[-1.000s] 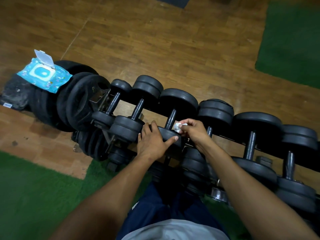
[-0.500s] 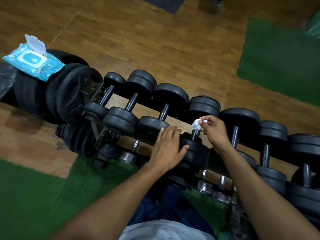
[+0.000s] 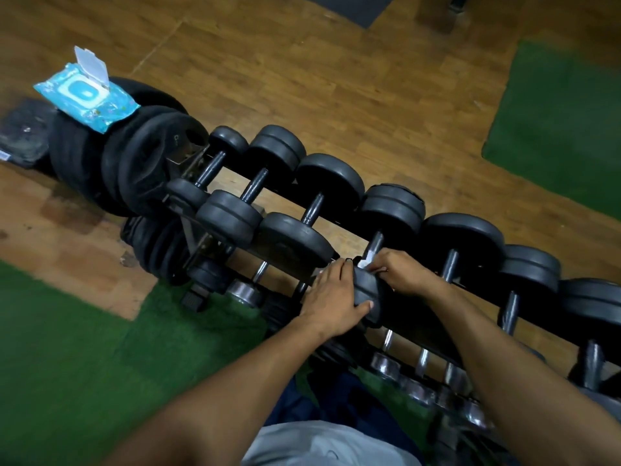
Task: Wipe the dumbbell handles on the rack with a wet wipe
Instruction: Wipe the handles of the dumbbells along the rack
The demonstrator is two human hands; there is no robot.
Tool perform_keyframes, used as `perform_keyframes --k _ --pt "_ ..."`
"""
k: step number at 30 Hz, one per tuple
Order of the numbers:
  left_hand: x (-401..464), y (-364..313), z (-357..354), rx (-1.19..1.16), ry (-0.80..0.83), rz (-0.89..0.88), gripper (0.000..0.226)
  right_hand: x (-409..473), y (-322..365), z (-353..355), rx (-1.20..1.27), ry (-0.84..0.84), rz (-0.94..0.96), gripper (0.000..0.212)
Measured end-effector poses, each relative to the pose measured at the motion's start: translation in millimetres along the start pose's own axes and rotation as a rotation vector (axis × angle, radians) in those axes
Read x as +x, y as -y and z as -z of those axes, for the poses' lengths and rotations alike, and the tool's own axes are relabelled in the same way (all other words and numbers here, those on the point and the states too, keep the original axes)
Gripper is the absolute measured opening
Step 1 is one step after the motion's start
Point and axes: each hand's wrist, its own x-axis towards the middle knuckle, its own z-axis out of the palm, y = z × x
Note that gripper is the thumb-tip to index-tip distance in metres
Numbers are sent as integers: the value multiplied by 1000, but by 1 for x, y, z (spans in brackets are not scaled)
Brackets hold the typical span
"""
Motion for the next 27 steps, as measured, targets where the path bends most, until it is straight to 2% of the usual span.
perform_keyframes --k 6,8,12,15,20,22,25,27 --pt "11 -19 -11 32 -16 141 111 4 -13 10 -27 76 144 43" --pt "12 -27 -17 54 -46 188 114 8 -18 9 -59 40 164 46" --pt "13 -32 -24 87 -75 239 117 13 -32 5 -109 -121 43 45" --pt "13 -34 -26 92 -65 263 117 12 -32 4 -146 -171 42 47" --pt "16 -36 -28 117 -103 285 118 13 -25 -4 -178 16 276 52" --pt "16 -38 -28 115 -87 296 119 16 -27 -5 -180 18 282 50" --pt "16 -44 -24 122 -20 328 121 18 -30 -3 -182 -95 194 32" --pt "21 -46 -19 115 19 353 122 20 -36 2 -170 -196 123 35"
